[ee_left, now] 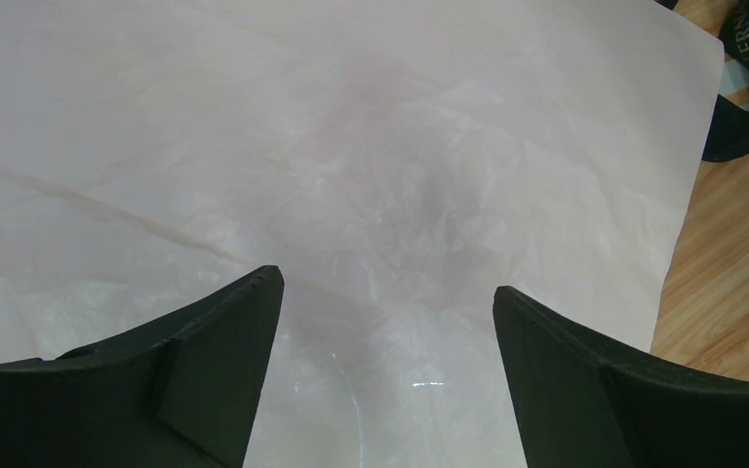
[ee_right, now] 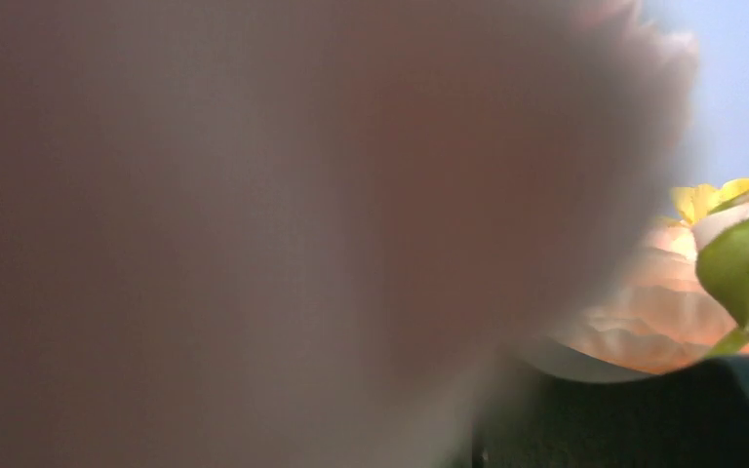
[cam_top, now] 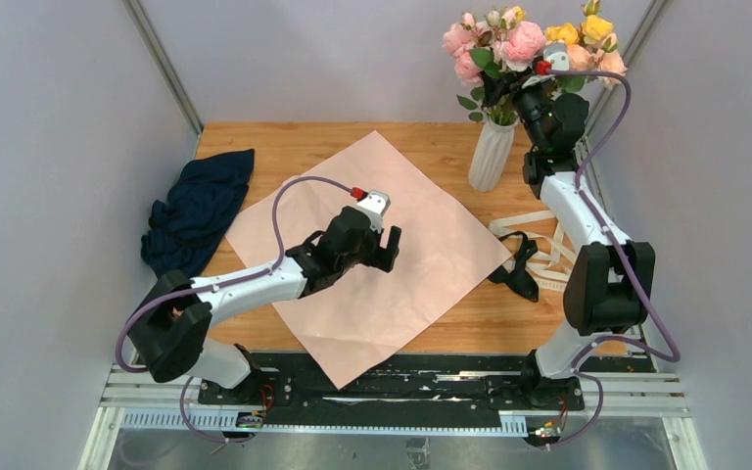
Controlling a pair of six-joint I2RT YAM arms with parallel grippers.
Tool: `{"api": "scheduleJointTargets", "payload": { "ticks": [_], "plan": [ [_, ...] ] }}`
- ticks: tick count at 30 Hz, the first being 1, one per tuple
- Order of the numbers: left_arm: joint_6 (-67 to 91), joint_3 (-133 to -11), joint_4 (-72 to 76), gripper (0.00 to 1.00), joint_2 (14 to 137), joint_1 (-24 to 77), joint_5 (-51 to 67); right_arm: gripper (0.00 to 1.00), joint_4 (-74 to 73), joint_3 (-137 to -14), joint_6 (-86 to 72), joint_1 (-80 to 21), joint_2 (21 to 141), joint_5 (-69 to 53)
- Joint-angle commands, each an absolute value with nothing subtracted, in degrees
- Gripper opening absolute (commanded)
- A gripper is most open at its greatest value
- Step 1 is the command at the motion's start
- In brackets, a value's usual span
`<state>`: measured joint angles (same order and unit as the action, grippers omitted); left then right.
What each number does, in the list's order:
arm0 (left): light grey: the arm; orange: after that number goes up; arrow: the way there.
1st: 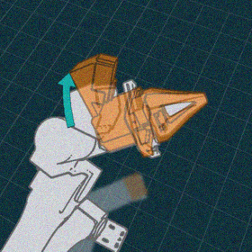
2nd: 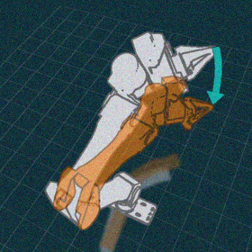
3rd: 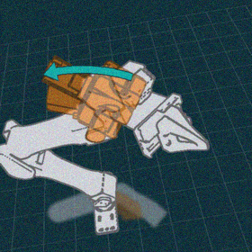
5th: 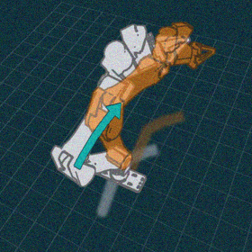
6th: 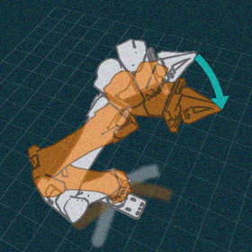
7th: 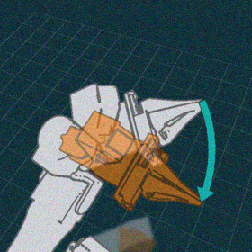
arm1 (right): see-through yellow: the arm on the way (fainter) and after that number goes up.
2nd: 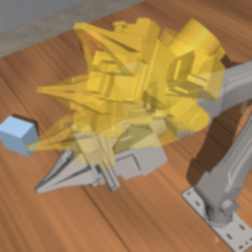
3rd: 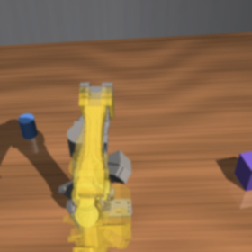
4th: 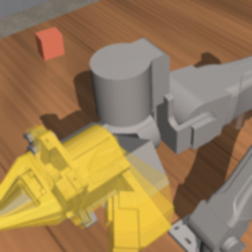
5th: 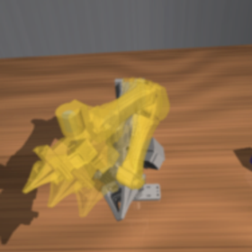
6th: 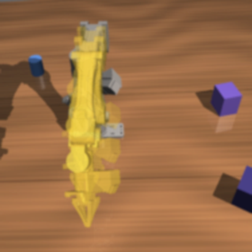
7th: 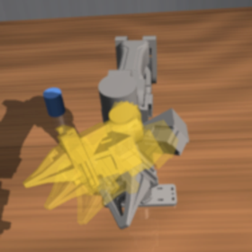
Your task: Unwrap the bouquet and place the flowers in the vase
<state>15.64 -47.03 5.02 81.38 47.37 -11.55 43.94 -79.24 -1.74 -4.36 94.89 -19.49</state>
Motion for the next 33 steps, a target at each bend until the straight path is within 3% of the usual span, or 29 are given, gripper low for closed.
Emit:
{"api": "scheduleJointTargets", "payload": {
  "ticks": [1,11,17,33],
  "plan": [
    [15.64,-47.42,5.36,0.90,80.27,47.37,-10.99,0.70,43.71,-80.30,-1.79,-3.70,92.10,-20.16],
    [15.77,-47.37,5.71,0.89,80.29,47.37,-10.09,0.71,44.23,-78.67,-2.39,-3.74,88.92,-21.33],
    [16.32,-47.23,5.97,0.89,80.06,47.33,-9.61,0.80,42.21,-78.33,-2.93,-3.76,86.95,-22.62],
    [17.20,-44.69,6.82,0.88,76.35,47.39,-9.27,0.83,43.08,-72.88,-5.69,-3.78,81.88,-23.34]
  ]
}}
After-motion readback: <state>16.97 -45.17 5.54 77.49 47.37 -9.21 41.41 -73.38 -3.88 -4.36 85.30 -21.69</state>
